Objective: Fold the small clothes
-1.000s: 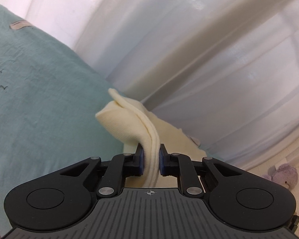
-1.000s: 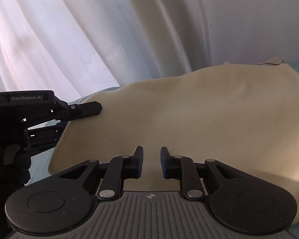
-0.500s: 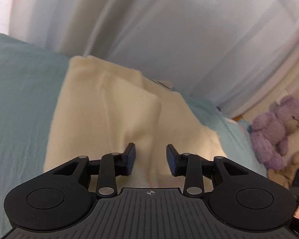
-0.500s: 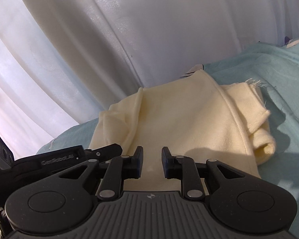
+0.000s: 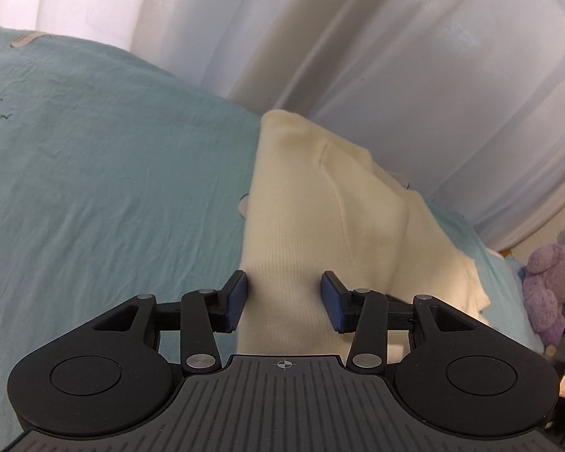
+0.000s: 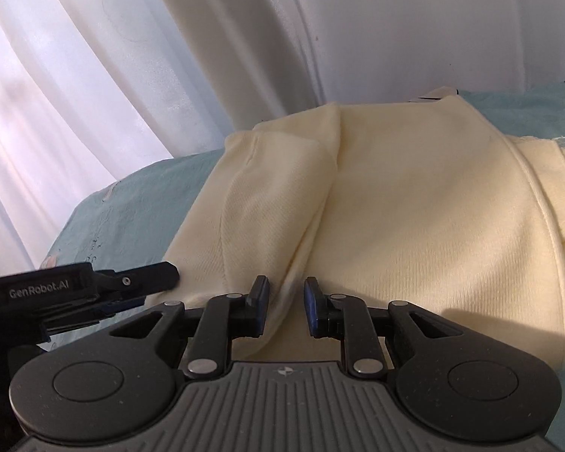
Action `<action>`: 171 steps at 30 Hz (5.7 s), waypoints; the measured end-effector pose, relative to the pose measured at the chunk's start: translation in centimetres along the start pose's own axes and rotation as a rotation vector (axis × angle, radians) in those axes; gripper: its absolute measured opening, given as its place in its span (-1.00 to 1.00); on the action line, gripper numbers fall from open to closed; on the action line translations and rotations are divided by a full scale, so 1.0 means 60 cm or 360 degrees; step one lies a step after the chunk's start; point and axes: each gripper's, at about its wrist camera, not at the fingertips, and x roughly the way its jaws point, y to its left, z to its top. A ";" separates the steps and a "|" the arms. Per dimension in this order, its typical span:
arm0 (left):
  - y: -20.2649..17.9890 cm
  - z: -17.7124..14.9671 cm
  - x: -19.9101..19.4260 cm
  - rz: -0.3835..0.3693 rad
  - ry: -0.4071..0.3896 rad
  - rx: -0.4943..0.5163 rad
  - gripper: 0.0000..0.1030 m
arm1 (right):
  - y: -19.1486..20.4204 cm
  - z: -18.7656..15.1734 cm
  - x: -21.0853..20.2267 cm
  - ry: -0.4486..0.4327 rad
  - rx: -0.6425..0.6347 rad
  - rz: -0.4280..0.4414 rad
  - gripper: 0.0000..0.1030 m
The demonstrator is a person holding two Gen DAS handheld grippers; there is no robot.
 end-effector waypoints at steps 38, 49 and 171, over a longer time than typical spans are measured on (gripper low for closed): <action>-0.032 -0.023 0.046 -0.0165 0.0157 0.0053 0.08 | -0.152 0.099 0.010 -0.0029 0.0453 0.0084 -0.29; -0.075 -0.044 -0.007 -0.0166 0.0202 0.0159 0.09 | -0.060 0.114 -0.027 -0.0258 -0.0076 -0.0292 -0.76; 0.001 0.000 -0.127 0.0588 -0.0075 0.0118 0.05 | 0.020 0.017 -0.105 -0.0077 0.0129 -0.0098 0.03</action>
